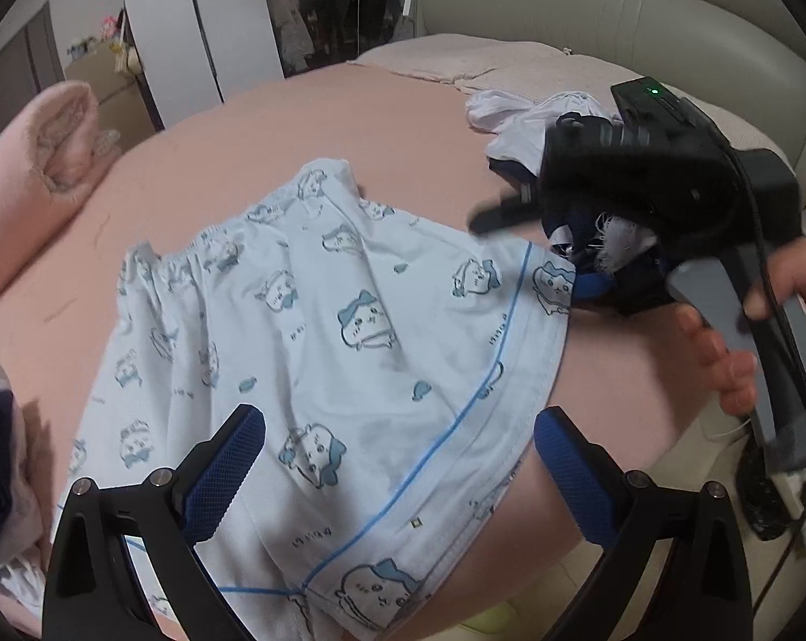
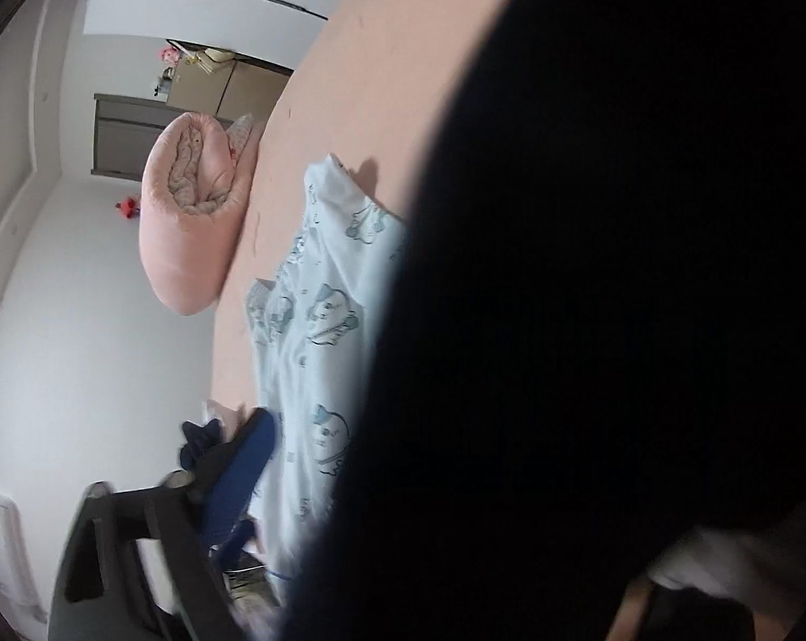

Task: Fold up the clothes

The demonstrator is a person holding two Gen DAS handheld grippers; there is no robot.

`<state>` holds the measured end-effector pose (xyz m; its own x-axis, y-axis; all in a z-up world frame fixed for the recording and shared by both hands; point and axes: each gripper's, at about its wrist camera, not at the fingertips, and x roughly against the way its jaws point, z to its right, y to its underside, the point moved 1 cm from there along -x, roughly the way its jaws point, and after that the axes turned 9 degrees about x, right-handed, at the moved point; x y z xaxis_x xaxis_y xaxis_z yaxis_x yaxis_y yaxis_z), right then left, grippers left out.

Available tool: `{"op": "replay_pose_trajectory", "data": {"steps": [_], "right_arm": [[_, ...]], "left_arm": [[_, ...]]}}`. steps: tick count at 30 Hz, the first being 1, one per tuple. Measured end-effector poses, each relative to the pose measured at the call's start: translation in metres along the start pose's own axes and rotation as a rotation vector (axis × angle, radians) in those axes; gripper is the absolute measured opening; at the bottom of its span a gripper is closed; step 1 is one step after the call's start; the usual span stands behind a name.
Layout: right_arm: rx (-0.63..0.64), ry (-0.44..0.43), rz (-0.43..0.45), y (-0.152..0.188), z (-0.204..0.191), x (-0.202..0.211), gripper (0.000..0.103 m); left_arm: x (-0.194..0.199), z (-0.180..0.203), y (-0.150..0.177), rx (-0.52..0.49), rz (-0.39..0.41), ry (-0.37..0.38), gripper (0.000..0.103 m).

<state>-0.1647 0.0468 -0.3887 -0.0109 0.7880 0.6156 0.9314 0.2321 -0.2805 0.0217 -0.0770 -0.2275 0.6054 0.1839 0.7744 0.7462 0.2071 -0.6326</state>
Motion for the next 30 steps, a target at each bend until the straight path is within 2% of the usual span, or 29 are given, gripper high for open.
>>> {"op": "replay_pose_trajectory", "data": {"steps": [1, 3, 5, 6, 7, 11, 16, 20, 23, 27, 30], "right_arm": [[0.014, 0.022, 0.002, 0.002, 0.0, 0.001, 0.071], [0.018, 0.045, -0.005, 0.001, 0.002, 0.002, 0.064], [-0.004, 0.087, -0.022, 0.0, 0.008, 0.003, 0.039], [-0.019, 0.133, -0.035, -0.001, 0.011, 0.003, 0.012], [-0.03, 0.161, -0.044, -0.002, 0.014, 0.004, 0.005], [-0.045, 0.136, -0.039, -0.003, 0.014, 0.005, 0.005], [-0.073, 0.094, -0.038, -0.006, 0.006, 0.008, 0.005], [-0.094, 0.007, -0.046, -0.008, 0.0, 0.014, 0.005], [-0.107, -0.029, -0.052, -0.011, -0.004, 0.017, 0.005], [-0.083, -0.025, -0.063, -0.015, -0.009, 0.014, 0.005], [-0.084, -0.032, -0.07, -0.016, -0.009, 0.011, 0.005]], "left_arm": [[-0.001, 0.003, -0.001, -0.015, 0.001, 0.004, 0.103], [-0.002, 0.011, -0.004, -0.045, 0.003, 0.011, 0.103], [-0.006, 0.021, -0.004, -0.074, -0.003, 0.025, 0.103], [-0.008, 0.025, -0.004, -0.09, -0.003, 0.032, 0.103], [-0.009, 0.029, -0.004, -0.105, -0.002, 0.039, 0.103], [-0.011, 0.05, -0.001, -0.18, 0.006, 0.059, 0.103], [-0.017, 0.068, 0.001, -0.28, 0.044, -0.012, 0.103], [-0.024, 0.077, -0.002, -0.333, 0.061, -0.029, 0.103], [-0.032, 0.084, -0.004, -0.339, 0.065, -0.027, 0.103], [-0.045, 0.092, -0.01, -0.332, 0.055, 0.001, 0.103], [-0.05, 0.089, -0.012, -0.306, 0.05, -0.01, 0.102]]}}
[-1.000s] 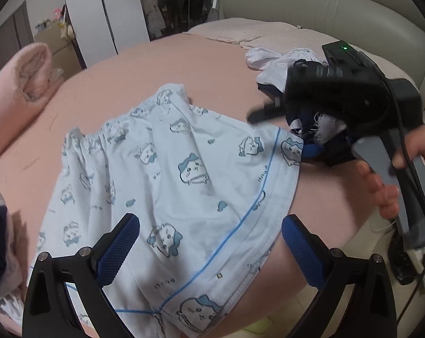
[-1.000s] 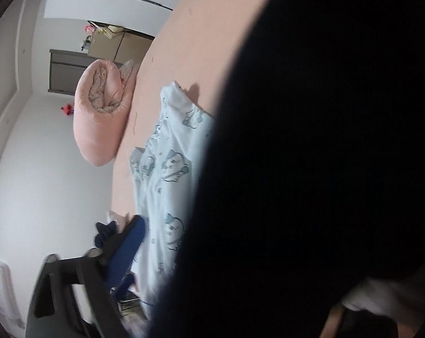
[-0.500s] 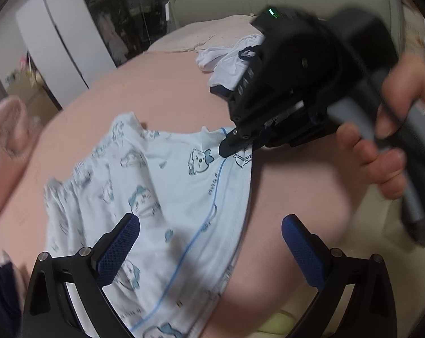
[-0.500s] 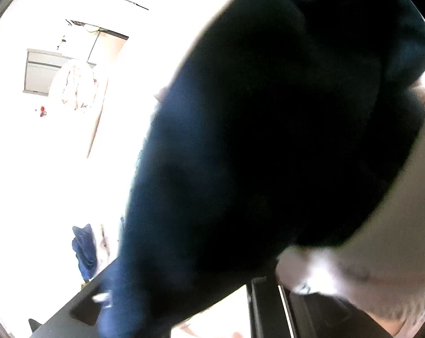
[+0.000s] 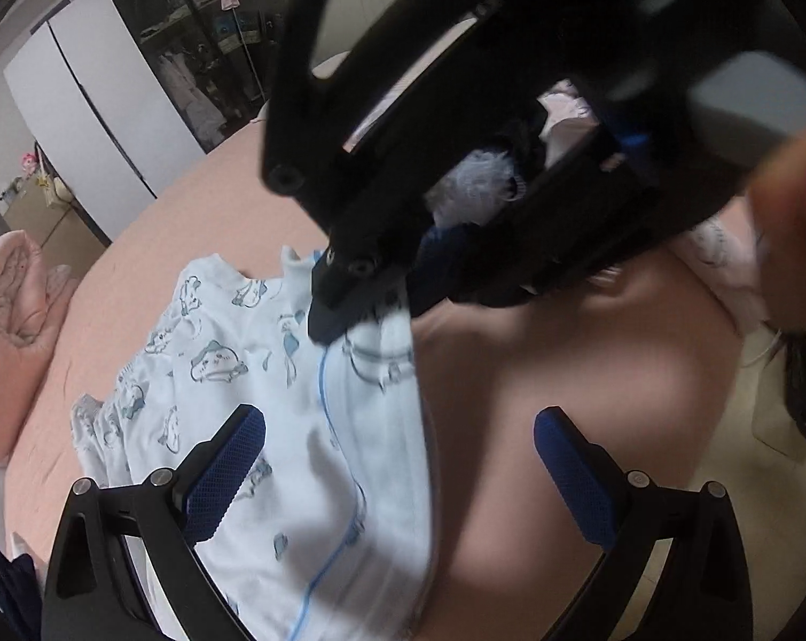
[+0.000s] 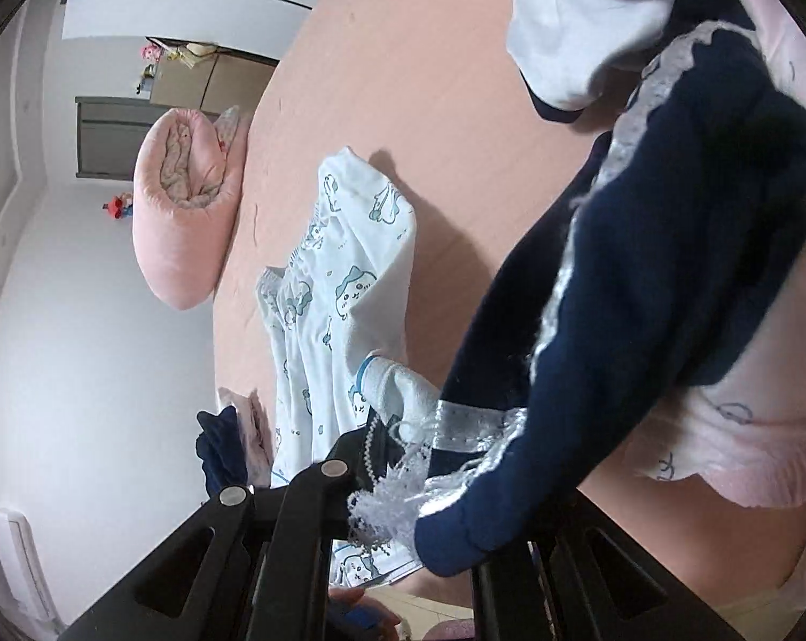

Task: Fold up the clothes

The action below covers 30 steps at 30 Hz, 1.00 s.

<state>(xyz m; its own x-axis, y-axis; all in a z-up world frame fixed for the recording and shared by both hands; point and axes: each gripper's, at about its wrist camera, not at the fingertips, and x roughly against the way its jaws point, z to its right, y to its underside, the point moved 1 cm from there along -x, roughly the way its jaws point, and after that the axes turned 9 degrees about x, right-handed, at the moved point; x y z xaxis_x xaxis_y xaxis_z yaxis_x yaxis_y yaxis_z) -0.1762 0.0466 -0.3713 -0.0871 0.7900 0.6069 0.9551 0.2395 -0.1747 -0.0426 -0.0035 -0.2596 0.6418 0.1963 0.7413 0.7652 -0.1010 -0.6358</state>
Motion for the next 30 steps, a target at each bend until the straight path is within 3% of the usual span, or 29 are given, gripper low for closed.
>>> {"op": "replay_pose_trajectory", "data": {"steps": [5, 6, 10, 12, 15, 18, 20, 22, 23, 24, 30], "right_arm": [[0.002, -0.005, 0.01, 0.0, -0.003, -0.012, 0.005], [0.006, -0.001, 0.011, -0.003, -0.003, -0.015, 0.005], [0.004, 0.0, 0.019, -0.005, -0.008, -0.011, 0.005], [0.003, -0.006, 0.024, 0.01, 0.007, 0.01, 0.005], [0.02, 0.004, 0.03, 0.02, 0.01, 0.018, 0.008], [0.038, 0.022, 0.033, 0.022, 0.008, 0.019, 0.011], [0.041, 0.061, 0.003, 0.023, 0.009, 0.017, 0.025], [0.045, 0.111, -0.025, 0.023, 0.011, 0.016, 0.064], [0.05, 0.127, -0.029, 0.023, 0.011, 0.017, 0.07], [0.053, 0.122, -0.031, 0.024, 0.01, 0.019, 0.074], [-0.001, 0.11, -0.088, 0.027, 0.009, 0.029, 0.077]], "left_arm": [[-0.009, -0.007, -0.002, 0.043, -0.012, -0.018, 0.101], [-0.011, -0.008, -0.003, 0.051, -0.014, -0.021, 0.096], [-0.018, -0.013, -0.005, 0.086, -0.023, -0.035, 0.05], [-0.021, -0.017, -0.006, 0.112, -0.034, -0.019, 0.042], [-0.025, -0.028, -0.007, 0.183, -0.049, 0.004, 0.021], [-0.026, -0.04, -0.01, 0.227, -0.051, 0.018, 0.014], [-0.025, -0.046, -0.012, 0.245, -0.047, 0.035, 0.013], [-0.022, -0.054, -0.014, 0.264, -0.044, 0.044, 0.012], [-0.02, -0.058, -0.014, 0.274, -0.042, 0.046, 0.012], [-0.019, -0.061, -0.015, 0.283, -0.04, 0.049, 0.012], [-0.019, -0.076, -0.017, 0.311, -0.01, 0.071, 0.012]]}}
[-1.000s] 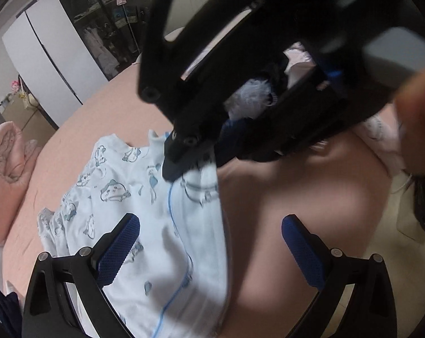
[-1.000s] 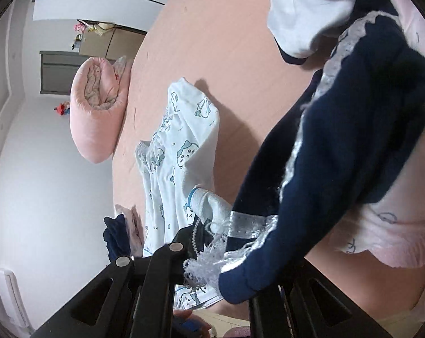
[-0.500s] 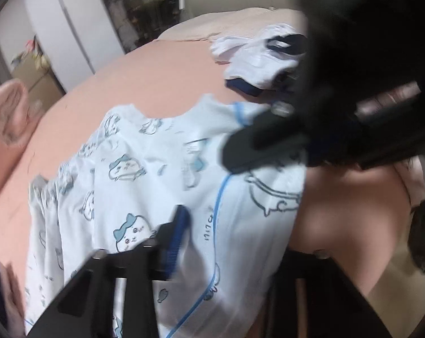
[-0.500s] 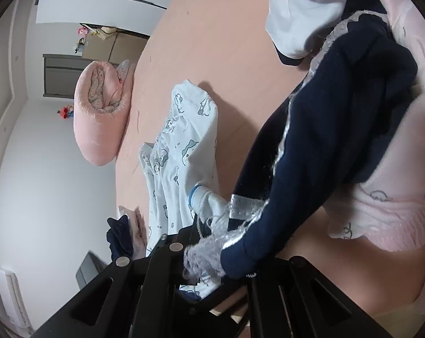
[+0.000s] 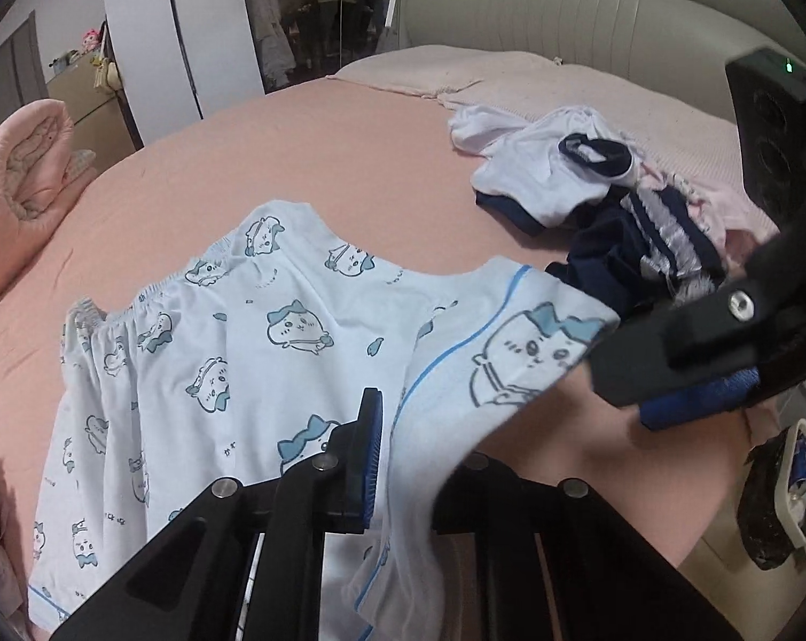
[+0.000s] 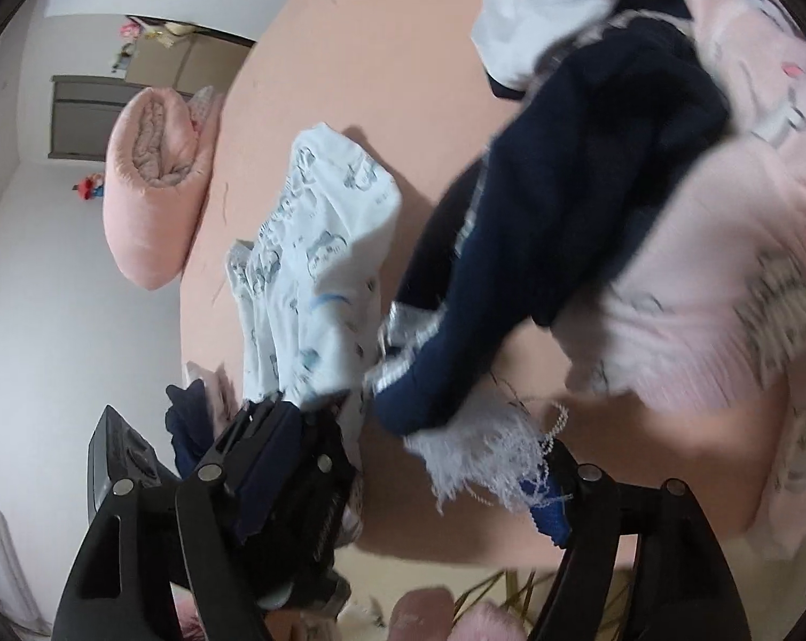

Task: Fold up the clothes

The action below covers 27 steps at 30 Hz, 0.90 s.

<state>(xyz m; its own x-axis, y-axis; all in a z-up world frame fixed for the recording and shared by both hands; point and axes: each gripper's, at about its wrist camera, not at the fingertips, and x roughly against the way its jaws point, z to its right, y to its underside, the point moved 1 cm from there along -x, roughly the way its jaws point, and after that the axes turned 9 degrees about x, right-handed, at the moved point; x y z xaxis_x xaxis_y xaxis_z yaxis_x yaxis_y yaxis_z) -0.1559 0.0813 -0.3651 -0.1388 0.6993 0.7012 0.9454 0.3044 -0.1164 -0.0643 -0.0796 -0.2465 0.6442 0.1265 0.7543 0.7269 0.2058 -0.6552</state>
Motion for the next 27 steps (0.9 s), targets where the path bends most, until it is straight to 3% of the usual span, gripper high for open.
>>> {"op": "replay_pose_trajectory", "data": {"steps": [6, 9, 16, 21, 24, 27], "right_arm": [[-0.004, -0.024, -0.113, 0.005, -0.015, 0.017, 0.077], [0.005, -0.016, -0.121, -0.007, -0.029, 0.026, 0.08], [0.108, 0.211, -0.159, -0.085, -0.053, 0.016, 0.084], [0.117, 0.273, -0.219, -0.123, -0.065, -0.014, 0.084], [0.114, 0.321, -0.312, -0.135, -0.073, -0.03, 0.084], [0.079, 0.414, -0.523, -0.129, -0.08, -0.046, 0.084]], "left_arm": [[0.023, -0.011, -0.005, 0.038, 0.003, 0.04, 0.012], [0.026, -0.018, -0.008, 0.058, 0.009, 0.053, 0.012], [0.033, -0.034, -0.012, 0.111, 0.019, 0.077, 0.011], [0.034, -0.047, -0.01, 0.136, 0.017, 0.062, 0.011], [0.033, -0.055, -0.01, 0.157, 0.002, 0.056, 0.011], [0.033, -0.063, -0.012, 0.19, -0.005, 0.077, 0.011]]}}
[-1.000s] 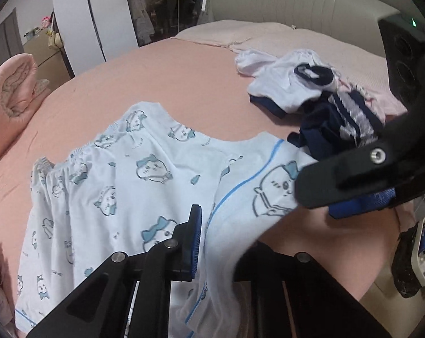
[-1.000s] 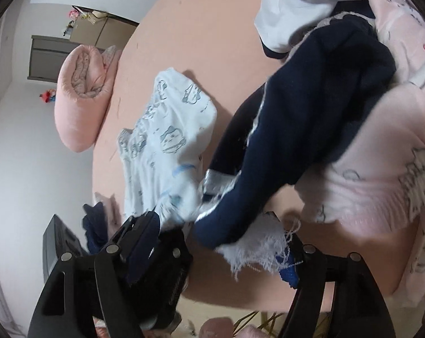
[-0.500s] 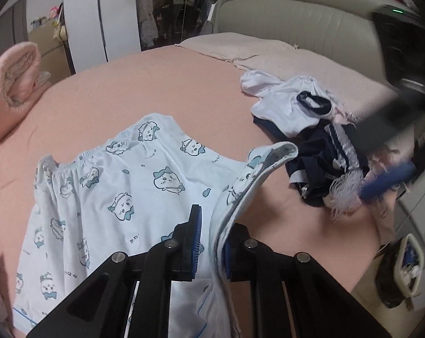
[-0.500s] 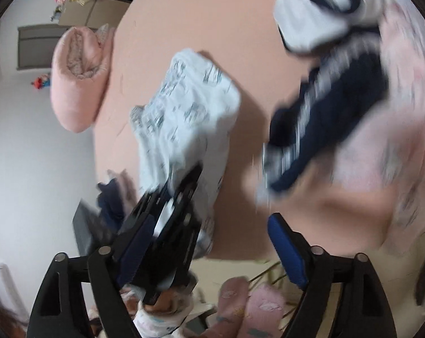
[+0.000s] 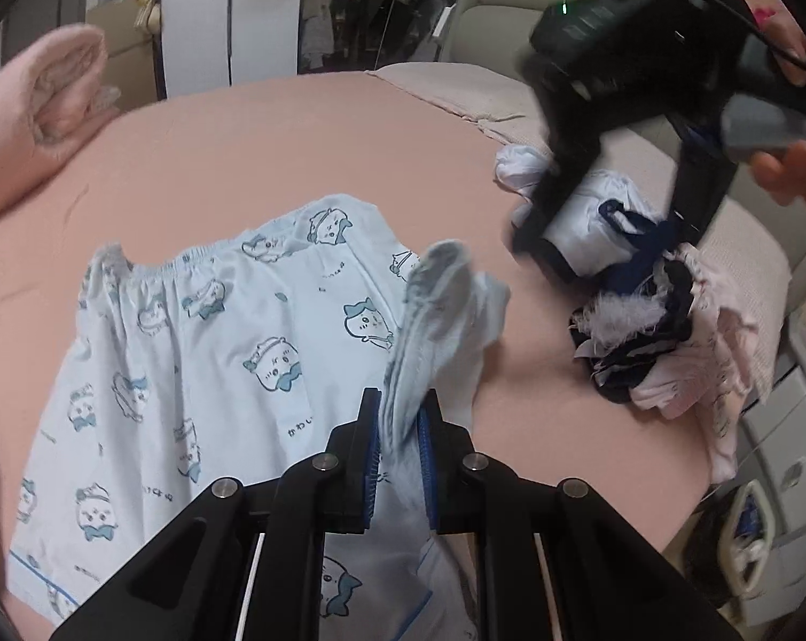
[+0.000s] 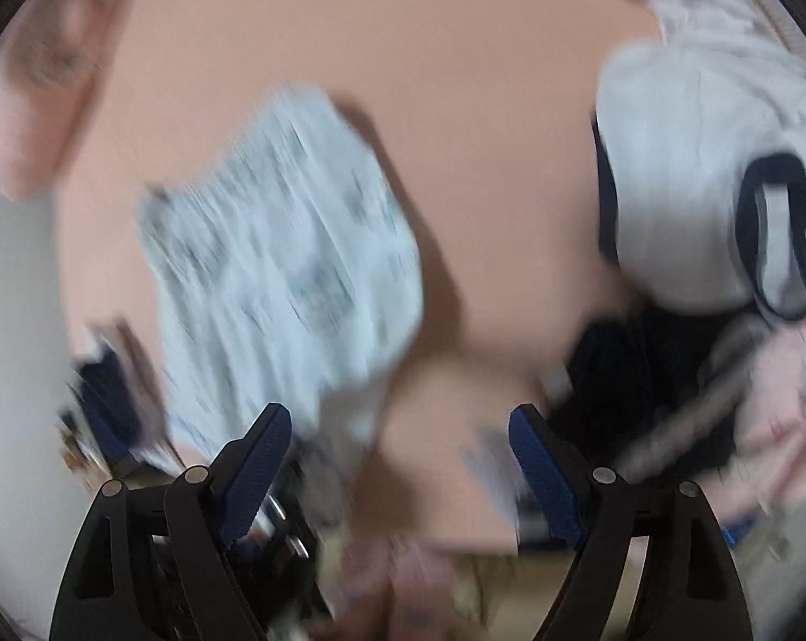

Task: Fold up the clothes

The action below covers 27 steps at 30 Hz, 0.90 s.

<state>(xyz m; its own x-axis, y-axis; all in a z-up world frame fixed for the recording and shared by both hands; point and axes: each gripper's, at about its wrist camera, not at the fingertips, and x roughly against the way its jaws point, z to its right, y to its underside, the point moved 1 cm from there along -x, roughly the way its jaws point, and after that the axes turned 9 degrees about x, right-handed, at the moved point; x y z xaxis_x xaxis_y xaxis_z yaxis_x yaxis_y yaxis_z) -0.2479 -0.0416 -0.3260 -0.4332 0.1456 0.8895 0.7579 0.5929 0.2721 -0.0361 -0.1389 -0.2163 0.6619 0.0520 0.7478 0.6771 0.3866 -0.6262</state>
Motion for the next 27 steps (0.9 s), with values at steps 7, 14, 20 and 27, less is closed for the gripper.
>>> {"op": "replay_pose_trajectory", "data": {"steps": [7, 14, 20, 27], "right_arm": [[0.035, -0.002, -0.038, -0.023, -0.018, -0.007, 0.084], [-0.099, -0.038, -0.014, -0.041, 0.011, -0.021, 0.084], [-0.251, -0.176, 0.026, -0.045, 0.036, -0.033, 0.084], [-0.37, -0.257, 0.02, -0.044, 0.039, -0.058, 0.084]], "left_arm": [[0.004, -0.014, -0.004, 0.025, 0.008, -0.012, 0.011], [0.003, -0.027, 0.0, 0.06, -0.012, -0.004, 0.011], [0.001, -0.032, 0.0, 0.11, -0.038, 0.052, 0.011], [0.0, -0.038, -0.005, 0.135, -0.085, 0.112, 0.012]]}}
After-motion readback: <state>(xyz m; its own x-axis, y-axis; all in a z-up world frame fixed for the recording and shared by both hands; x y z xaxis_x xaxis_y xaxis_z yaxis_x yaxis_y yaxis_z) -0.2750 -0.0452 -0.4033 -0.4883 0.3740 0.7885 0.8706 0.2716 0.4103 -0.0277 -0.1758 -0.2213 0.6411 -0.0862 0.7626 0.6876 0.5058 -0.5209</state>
